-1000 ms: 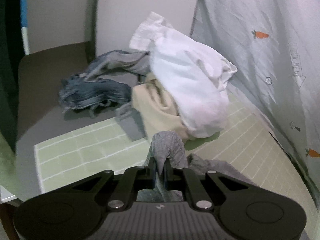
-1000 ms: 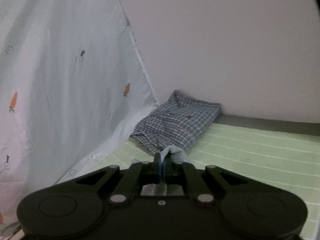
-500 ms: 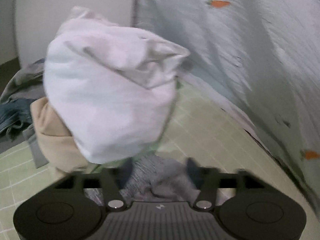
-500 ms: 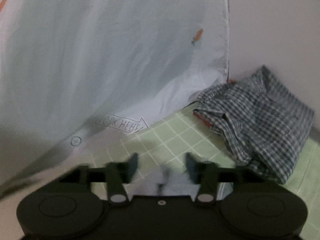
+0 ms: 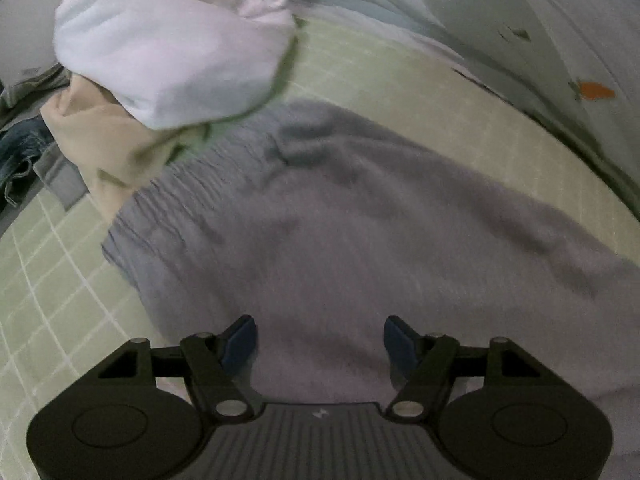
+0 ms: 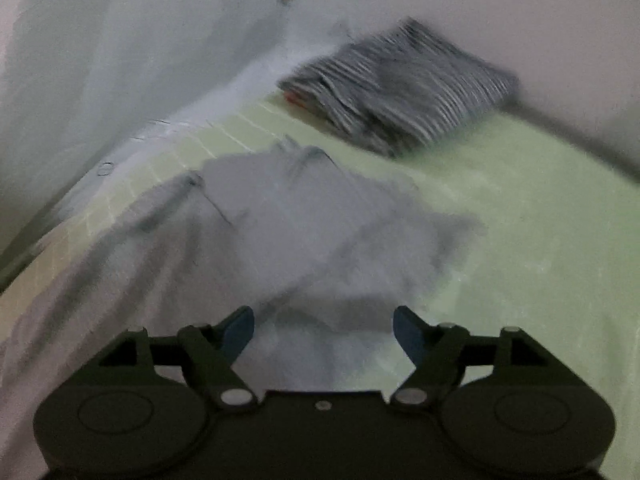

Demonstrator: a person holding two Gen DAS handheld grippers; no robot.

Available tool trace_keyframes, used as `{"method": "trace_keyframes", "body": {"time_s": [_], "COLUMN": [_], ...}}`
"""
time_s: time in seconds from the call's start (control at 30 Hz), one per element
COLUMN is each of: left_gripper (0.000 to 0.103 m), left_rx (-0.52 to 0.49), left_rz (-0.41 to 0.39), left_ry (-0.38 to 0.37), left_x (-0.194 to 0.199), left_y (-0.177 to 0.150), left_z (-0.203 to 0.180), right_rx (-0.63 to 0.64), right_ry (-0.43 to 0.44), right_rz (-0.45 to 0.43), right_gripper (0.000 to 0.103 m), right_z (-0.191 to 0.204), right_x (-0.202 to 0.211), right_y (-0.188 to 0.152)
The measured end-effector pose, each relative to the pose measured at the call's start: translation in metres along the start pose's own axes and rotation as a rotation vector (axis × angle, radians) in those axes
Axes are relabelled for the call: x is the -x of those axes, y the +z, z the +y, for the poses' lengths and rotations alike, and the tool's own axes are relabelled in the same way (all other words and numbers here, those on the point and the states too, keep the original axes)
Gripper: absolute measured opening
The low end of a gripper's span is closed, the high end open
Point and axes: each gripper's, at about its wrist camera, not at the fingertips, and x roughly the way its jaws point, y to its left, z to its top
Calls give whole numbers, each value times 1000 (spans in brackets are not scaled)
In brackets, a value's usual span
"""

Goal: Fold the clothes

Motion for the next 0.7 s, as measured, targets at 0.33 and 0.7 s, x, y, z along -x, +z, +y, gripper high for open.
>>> {"method": "trace_keyframes", "body": {"time_s": [0.33, 0.7], "left_gripper": [76, 78], "left_rx": [-136, -379], "left_rz": [-38, -67], "left_ry": [-165, -228], "left_x": [38, 28], "left_y": [-49, -104], "left_z": [-35, -109], "right_rx": [64, 222], "right_ry": [21, 98], "right_rz": [-14, -58], "right_gripper": [15, 4], "right_z": [-5, -27], "right_x": [-7, 8], "right_y": [-12, -26]}}
